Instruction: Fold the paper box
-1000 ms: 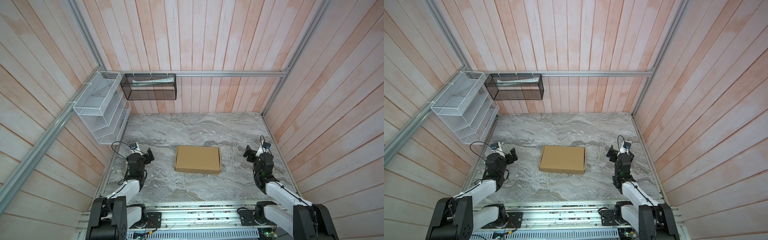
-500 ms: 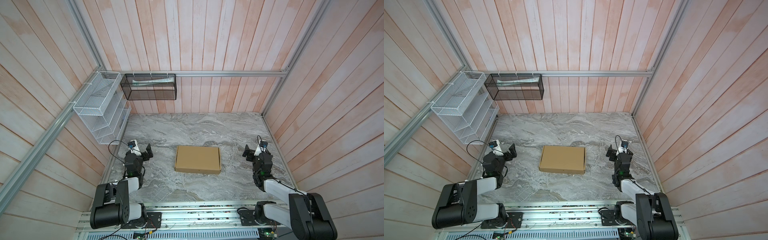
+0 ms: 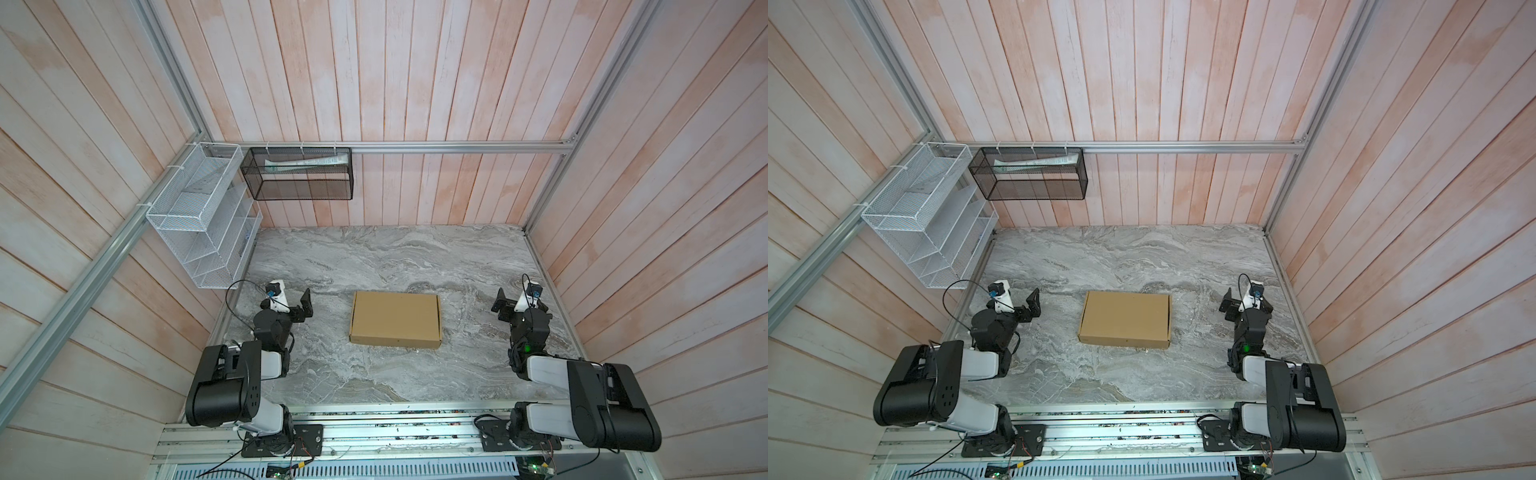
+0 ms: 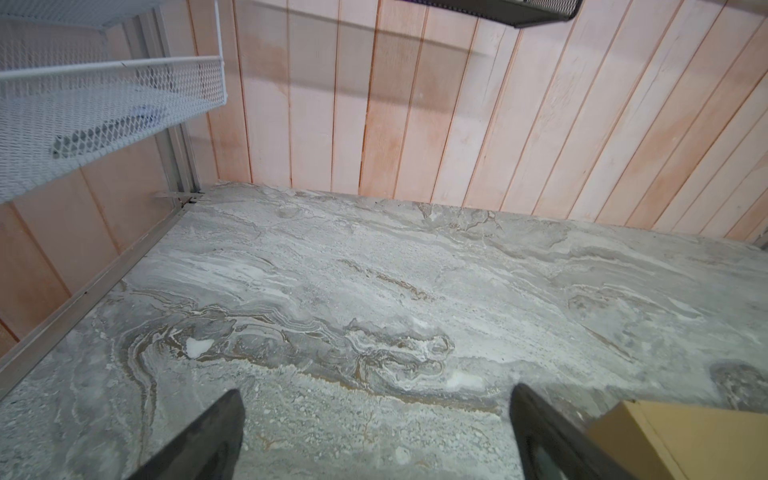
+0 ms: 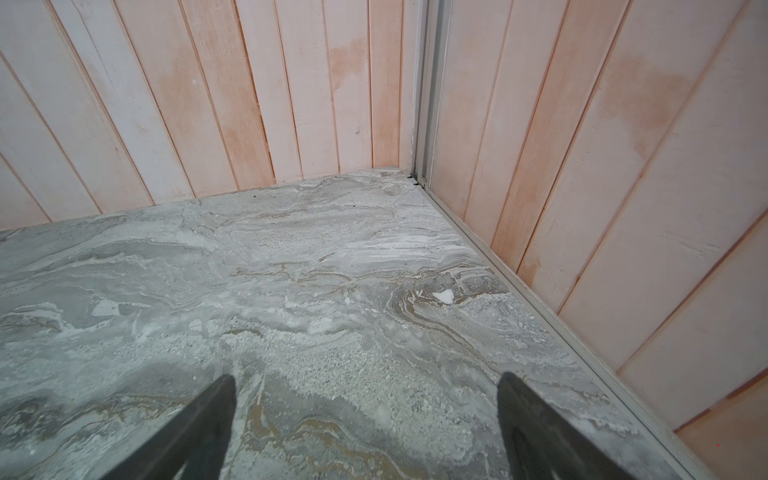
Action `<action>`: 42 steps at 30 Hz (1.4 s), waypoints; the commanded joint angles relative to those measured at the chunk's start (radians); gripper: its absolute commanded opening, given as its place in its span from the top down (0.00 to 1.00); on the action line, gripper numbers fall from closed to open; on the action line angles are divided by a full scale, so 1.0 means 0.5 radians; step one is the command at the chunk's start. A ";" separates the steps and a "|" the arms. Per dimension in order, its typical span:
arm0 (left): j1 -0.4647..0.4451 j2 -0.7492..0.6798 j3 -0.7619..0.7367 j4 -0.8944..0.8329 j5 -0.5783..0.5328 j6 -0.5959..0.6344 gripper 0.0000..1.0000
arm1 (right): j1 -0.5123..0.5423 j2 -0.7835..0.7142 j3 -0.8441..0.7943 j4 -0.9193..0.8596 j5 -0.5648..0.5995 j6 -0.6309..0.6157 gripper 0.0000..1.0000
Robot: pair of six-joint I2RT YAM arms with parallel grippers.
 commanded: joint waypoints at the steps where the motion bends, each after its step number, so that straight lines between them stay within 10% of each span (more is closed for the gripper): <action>1: -0.028 0.015 0.038 0.013 0.002 0.091 0.00 | -0.041 0.092 0.005 0.198 -0.096 0.049 0.02; 42: -0.123 0.025 0.114 -0.123 -0.153 0.150 0.00 | 0.029 0.330 0.051 0.298 -0.198 -0.088 0.02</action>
